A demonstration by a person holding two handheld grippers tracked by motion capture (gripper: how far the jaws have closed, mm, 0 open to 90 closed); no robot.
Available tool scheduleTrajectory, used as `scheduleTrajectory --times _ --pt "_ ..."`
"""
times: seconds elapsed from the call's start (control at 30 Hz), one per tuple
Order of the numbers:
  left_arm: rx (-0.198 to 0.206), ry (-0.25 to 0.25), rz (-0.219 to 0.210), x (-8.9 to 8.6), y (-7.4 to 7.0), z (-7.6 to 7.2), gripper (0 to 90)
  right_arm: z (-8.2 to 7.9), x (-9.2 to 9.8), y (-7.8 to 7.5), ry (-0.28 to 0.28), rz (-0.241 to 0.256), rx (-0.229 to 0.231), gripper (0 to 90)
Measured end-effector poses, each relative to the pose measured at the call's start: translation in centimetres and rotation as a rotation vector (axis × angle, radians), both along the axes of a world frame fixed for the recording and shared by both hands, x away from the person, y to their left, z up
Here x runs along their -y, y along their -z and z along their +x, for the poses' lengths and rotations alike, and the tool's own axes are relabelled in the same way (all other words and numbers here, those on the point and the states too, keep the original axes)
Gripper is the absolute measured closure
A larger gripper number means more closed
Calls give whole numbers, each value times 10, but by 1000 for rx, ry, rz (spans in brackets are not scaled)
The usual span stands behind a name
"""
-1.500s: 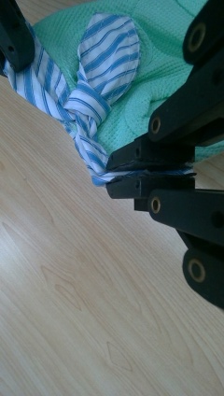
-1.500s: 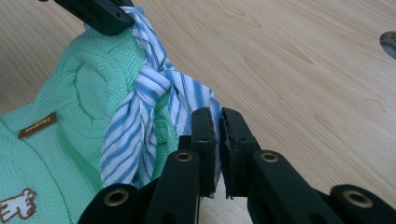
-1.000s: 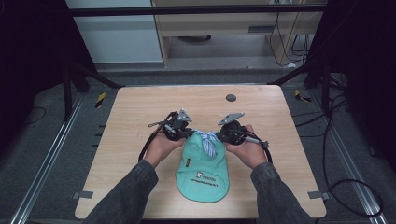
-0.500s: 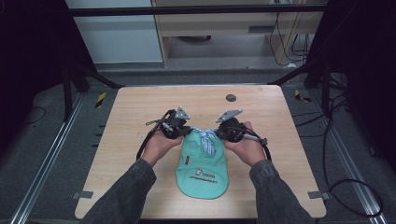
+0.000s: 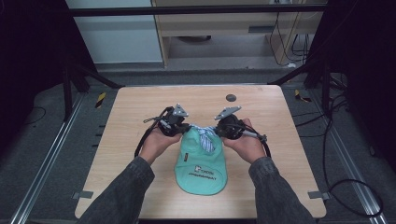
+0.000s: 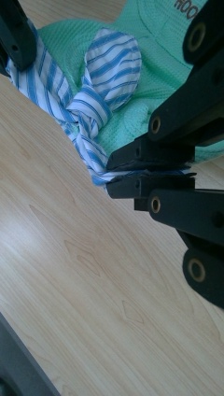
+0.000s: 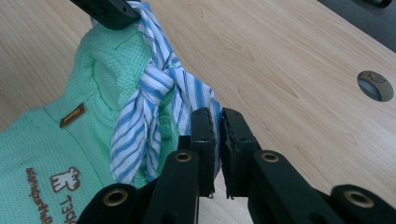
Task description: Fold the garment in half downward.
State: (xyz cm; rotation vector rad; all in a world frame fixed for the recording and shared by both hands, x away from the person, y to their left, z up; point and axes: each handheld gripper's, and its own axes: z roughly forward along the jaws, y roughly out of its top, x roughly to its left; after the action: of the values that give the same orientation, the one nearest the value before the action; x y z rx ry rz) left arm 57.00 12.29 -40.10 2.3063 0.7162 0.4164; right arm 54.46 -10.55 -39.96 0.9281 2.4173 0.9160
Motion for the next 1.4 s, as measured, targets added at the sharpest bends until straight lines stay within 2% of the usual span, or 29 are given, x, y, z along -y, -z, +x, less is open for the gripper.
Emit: scheduleTrajectory --times 0.13,0.5,0.77,1.4 --pt "4 -6 -13 -1 -3 0 862 1 0 -2 4 -8 2 841" --pt "32 -4 -10 0 -12 2 862 4 1 -14 3 0 34 841" --pt "53 -5 -9 0 -15 2 862 4 1 -16 2 -19 45 844" --pt "67 -24 -20 -7 -23 6 863 11 -9 -28 -6 -43 84 846"
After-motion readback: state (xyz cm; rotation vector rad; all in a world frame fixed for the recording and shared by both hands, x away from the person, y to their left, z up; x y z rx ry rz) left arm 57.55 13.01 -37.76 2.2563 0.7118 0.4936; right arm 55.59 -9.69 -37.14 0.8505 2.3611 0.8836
